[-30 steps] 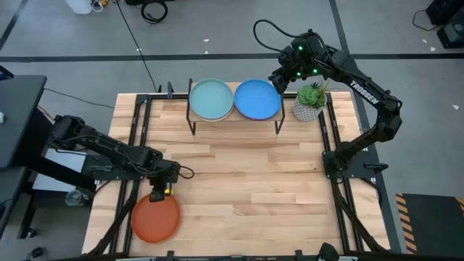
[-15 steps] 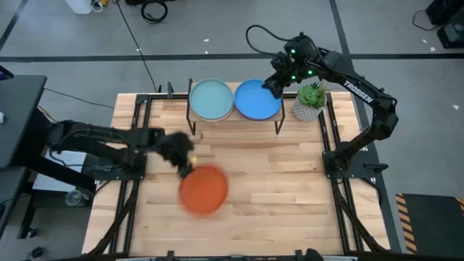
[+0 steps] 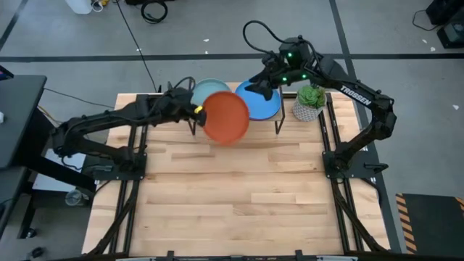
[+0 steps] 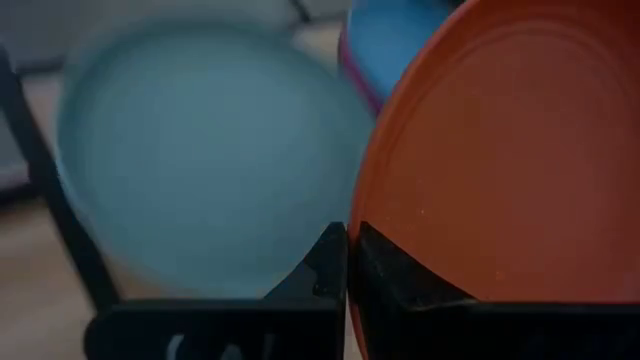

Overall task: Place and stack plates onto a shelf
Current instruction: Stack the orange plate on top of the blue plate on the shelf

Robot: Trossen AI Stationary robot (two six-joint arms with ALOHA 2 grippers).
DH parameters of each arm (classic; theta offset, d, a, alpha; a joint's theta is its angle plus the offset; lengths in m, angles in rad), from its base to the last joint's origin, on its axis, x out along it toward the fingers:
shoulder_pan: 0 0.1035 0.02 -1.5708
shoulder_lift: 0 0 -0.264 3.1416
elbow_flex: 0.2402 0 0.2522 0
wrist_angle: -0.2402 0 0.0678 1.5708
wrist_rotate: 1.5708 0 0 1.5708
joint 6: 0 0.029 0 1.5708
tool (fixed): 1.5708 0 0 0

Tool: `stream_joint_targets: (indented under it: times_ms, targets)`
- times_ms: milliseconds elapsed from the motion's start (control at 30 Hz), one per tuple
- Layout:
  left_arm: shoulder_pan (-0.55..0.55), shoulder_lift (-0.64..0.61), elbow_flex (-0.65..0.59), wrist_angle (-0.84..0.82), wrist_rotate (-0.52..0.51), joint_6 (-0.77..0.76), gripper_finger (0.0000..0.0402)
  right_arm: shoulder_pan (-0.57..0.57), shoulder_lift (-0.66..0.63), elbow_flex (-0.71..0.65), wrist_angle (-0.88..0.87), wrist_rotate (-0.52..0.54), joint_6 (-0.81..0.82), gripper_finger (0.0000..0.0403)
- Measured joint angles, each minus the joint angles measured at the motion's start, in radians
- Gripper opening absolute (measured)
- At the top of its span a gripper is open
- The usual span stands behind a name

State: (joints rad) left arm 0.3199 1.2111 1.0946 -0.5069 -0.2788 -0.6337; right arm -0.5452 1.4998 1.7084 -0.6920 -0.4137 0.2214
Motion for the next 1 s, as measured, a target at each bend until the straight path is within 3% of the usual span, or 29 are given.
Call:
stream_joint_targets:
  times_ms: [167, 400, 700, 1000]
  targets:
    - [0.003, 0.049, 0.057, 0.134, -0.073, 0.043, 0.0013, 0.015, 0.000, 0.000, 0.002, 0.058, 0.022, 0.0295]
    - [0.003, 0.107, 0.091, 0.252, -0.126, 0.044, 0.0013, 0.021, 0.000, 0.000, 0.002, 0.105, 0.049, 0.0284]
    - [0.002, 0.132, 0.091, 0.406, -0.196, 0.017, 0.0014, 0.020, 0.000, 0.000, -0.004, 0.152, 0.068, 0.0183]
    - [0.004, 0.132, 0.091, 0.446, -0.175, 0.048, 0.0032, 0.015, 0.000, 0.000, -0.008, 0.207, 0.062, 0.0062]
